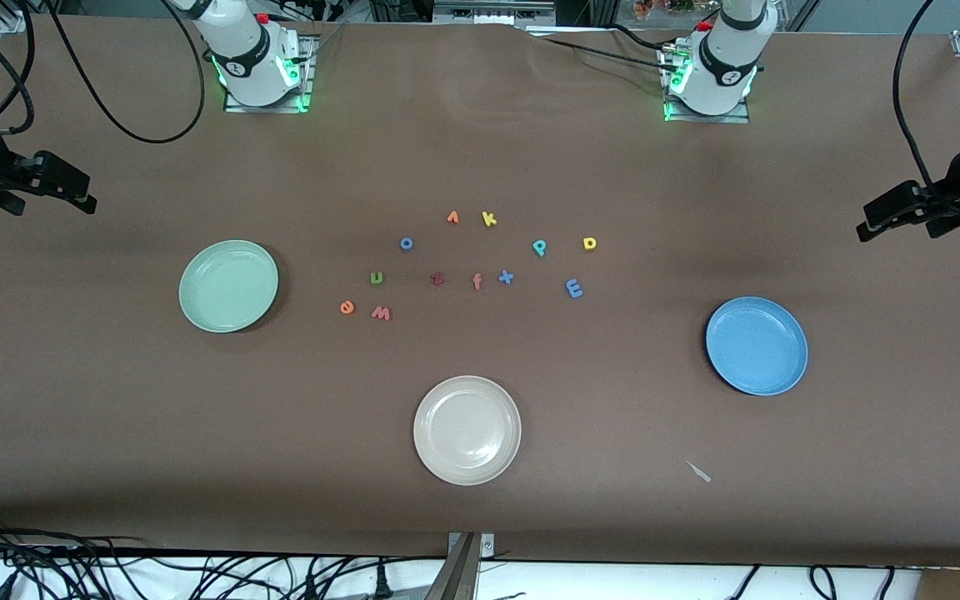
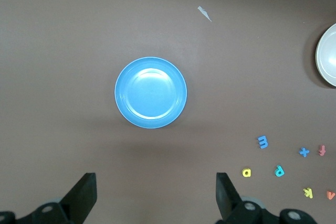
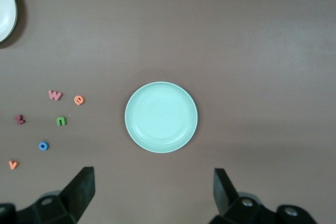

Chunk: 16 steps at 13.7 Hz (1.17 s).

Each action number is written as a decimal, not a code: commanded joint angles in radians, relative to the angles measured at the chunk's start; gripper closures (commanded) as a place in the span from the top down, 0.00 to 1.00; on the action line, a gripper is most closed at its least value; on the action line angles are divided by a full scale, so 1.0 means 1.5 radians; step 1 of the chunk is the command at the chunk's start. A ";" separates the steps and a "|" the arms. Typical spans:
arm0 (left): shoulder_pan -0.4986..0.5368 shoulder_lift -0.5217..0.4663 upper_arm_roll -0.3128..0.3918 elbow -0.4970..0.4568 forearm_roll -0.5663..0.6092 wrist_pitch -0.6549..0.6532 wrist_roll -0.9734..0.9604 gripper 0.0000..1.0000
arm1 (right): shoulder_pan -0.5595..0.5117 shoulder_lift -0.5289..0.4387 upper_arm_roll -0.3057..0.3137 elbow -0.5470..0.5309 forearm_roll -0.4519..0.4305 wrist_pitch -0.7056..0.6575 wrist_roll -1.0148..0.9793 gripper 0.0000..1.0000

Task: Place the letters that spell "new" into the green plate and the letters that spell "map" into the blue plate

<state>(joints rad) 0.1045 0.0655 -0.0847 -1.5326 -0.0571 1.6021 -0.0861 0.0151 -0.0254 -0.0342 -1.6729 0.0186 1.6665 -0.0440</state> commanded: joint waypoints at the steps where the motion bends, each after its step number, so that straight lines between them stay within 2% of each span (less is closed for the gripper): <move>1: 0.006 0.003 -0.004 0.004 -0.006 -0.002 0.017 1.00 | 0.000 -0.001 0.000 0.004 -0.005 0.000 0.012 1.00; 4: 0.001 0.003 -0.005 0.004 0.023 0.000 0.017 1.00 | 0.000 -0.001 0.000 0.004 -0.006 -0.001 0.011 1.00; 16: -0.001 0.002 -0.009 0.001 0.025 -0.002 0.016 1.00 | 0.001 -0.001 0.000 0.004 -0.005 -0.001 0.011 1.00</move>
<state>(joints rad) 0.1043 0.0717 -0.0945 -1.5334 -0.0453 1.6028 -0.0803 0.0151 -0.0252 -0.0343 -1.6730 0.0186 1.6665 -0.0403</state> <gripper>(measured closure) 0.000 0.000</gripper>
